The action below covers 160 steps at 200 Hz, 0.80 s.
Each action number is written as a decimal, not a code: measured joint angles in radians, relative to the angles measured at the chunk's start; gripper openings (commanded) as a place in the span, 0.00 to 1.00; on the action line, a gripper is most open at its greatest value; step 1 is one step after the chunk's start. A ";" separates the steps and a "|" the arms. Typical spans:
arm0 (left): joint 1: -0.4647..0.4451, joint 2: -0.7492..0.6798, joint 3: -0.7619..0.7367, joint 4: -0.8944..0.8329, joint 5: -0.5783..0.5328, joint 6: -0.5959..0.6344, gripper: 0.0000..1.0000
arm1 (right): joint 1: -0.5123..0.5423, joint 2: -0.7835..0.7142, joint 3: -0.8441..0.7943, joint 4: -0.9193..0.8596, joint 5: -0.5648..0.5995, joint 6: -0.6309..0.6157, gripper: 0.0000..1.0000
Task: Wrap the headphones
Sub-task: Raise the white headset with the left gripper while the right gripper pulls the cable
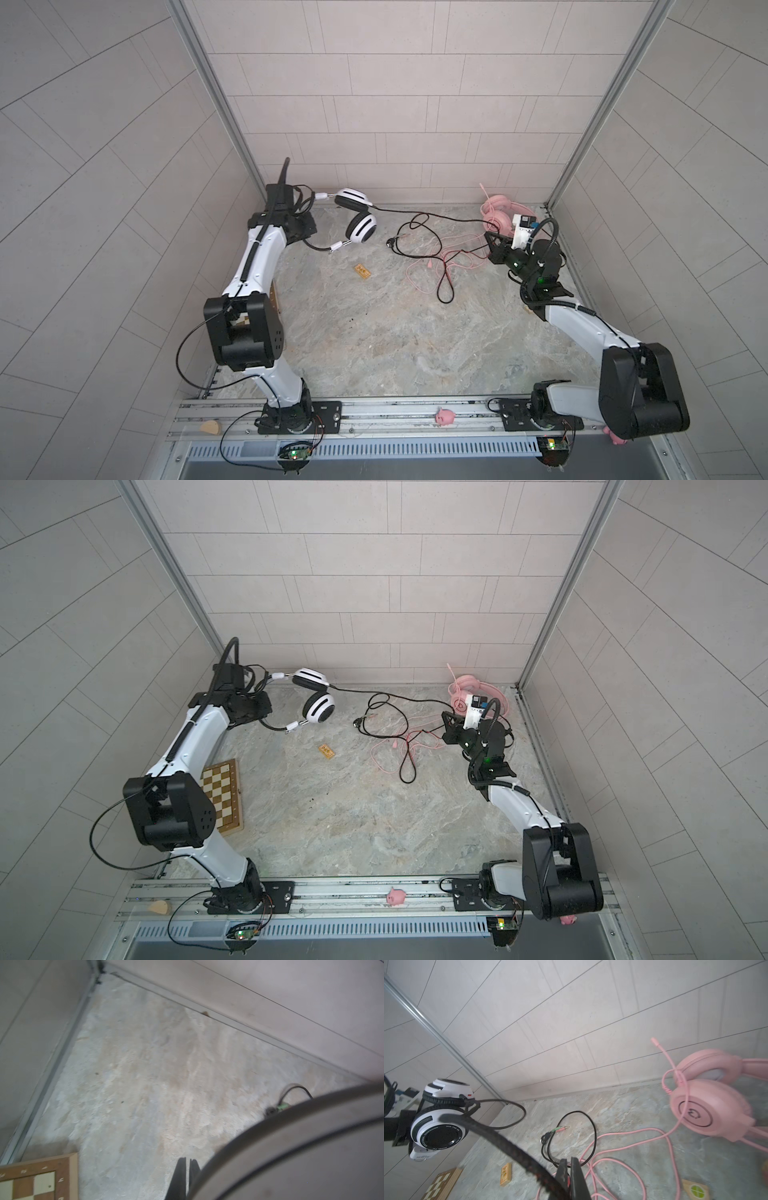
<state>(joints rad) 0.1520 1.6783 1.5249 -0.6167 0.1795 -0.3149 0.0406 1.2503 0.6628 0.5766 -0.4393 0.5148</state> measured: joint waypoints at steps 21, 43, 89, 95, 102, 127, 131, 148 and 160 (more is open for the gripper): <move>0.072 -0.052 -0.072 0.064 0.000 -0.061 0.00 | -0.004 -0.008 0.013 -0.036 0.006 -0.028 0.00; 0.080 -0.113 -0.103 0.112 0.011 -0.093 0.00 | -0.003 0.026 0.029 -0.060 0.007 -0.039 0.00; 0.077 -0.177 -0.112 0.218 0.087 -0.135 0.00 | -0.008 0.102 0.064 -0.123 -0.035 -0.059 0.55; 0.076 -0.176 -0.112 0.229 0.106 -0.142 0.00 | -0.005 0.119 0.081 -0.131 -0.051 -0.061 0.64; 0.074 -0.174 -0.113 0.237 0.124 -0.147 0.00 | 0.001 0.136 0.094 -0.132 -0.064 -0.067 0.71; 0.066 -0.162 -0.113 0.254 0.171 -0.164 0.00 | 0.026 0.149 0.097 -0.125 -0.100 -0.063 0.75; 0.063 -0.159 -0.113 0.255 0.180 -0.168 0.00 | 0.032 0.150 0.098 -0.124 -0.106 -0.066 0.75; 0.052 -0.146 -0.113 0.268 0.214 -0.180 0.00 | 0.068 0.163 0.129 -0.156 -0.122 -0.093 0.75; 0.040 -0.135 -0.112 0.268 0.236 -0.187 0.00 | 0.108 0.186 0.170 -0.188 -0.129 -0.128 0.75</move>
<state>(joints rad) 0.1925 1.5433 1.4132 -0.3489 0.4156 -0.5014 0.1490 1.4361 0.8330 0.3885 -0.5686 0.3866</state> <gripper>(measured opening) 0.064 0.748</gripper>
